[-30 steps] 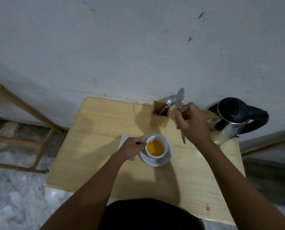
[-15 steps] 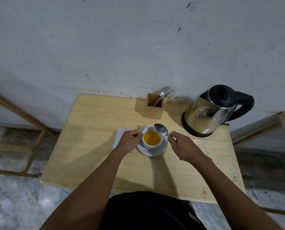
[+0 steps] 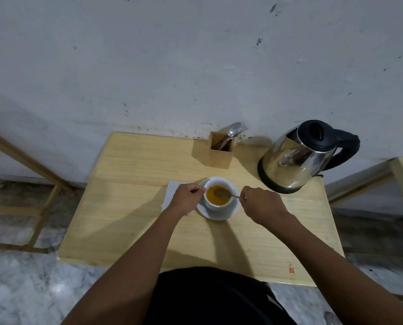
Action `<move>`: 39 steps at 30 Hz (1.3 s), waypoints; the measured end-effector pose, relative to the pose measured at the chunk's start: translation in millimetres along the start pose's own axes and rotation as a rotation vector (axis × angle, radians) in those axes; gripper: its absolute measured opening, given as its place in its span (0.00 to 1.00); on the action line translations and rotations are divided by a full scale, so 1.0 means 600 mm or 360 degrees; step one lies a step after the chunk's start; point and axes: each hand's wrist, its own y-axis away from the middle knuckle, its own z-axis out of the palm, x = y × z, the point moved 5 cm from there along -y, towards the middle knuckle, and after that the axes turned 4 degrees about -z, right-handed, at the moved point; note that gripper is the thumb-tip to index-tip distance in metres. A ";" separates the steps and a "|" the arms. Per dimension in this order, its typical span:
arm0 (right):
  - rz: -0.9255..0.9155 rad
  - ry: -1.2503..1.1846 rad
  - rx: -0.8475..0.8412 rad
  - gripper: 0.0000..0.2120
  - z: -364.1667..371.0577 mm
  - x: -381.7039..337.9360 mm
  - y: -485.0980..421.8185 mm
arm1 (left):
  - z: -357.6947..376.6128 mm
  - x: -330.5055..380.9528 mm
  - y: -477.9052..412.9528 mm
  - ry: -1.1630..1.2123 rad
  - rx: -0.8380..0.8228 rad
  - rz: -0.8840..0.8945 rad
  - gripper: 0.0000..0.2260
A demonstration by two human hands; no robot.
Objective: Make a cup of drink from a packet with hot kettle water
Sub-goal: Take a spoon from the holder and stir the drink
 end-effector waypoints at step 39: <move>0.0013 0.0120 -0.0087 0.08 -0.067 -0.043 -0.046 | -0.007 0.007 -0.010 -0.0014 -0.0107 0.0035 0.06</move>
